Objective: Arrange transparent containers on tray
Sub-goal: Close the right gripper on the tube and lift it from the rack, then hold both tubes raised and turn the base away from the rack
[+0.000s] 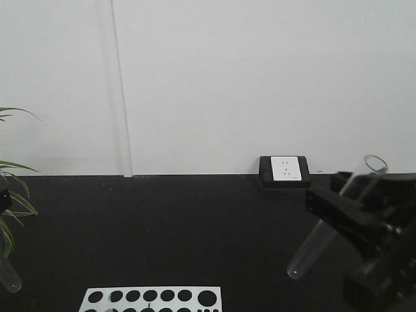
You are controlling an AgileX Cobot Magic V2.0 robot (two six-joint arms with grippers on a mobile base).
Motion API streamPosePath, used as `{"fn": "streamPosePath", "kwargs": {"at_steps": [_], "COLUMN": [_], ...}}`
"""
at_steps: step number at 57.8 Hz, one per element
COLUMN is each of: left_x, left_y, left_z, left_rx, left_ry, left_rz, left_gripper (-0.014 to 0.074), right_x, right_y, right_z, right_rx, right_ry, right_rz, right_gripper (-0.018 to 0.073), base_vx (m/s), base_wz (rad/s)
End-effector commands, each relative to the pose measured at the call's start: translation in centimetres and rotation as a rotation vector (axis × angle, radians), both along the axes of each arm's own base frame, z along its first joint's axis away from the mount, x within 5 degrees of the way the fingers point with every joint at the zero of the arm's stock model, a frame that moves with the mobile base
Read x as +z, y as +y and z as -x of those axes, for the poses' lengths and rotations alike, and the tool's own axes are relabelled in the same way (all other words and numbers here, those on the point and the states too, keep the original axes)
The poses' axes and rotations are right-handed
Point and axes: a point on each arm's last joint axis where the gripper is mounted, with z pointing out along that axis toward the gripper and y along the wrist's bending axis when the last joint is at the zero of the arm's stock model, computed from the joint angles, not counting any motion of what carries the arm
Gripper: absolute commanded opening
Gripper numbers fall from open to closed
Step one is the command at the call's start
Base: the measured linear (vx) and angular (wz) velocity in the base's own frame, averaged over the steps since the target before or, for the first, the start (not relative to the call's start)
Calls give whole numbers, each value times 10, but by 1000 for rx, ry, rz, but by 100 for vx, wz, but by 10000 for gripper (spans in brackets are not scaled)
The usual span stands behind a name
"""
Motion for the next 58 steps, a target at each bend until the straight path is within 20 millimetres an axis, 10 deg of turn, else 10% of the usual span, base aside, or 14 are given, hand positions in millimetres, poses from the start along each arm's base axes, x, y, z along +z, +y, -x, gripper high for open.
{"fn": "streamPosePath", "kwargs": {"at_steps": [1, 24, 58], "left_x": [22, 36, 36], "left_y": [2, 16, 17], "left_z": [11, 56, 56], "left_rx": [-7, 4, 4], "left_ry": [-111, -214, -213], "left_rz": [39, -7, -4], "left_gripper": [81, 85, 85], "right_x": [10, 10, 10], "right_y": [-10, -18, -18], "right_z": [13, 24, 24], "right_rx": [0, -2, -2], "right_ry": [-149, -158, -151], "right_rz": [-64, -70, -66], "right_gripper": [93, 96, 96], "base_vx": [0, 0, 0], "base_wz": [0, 0, 0]}}
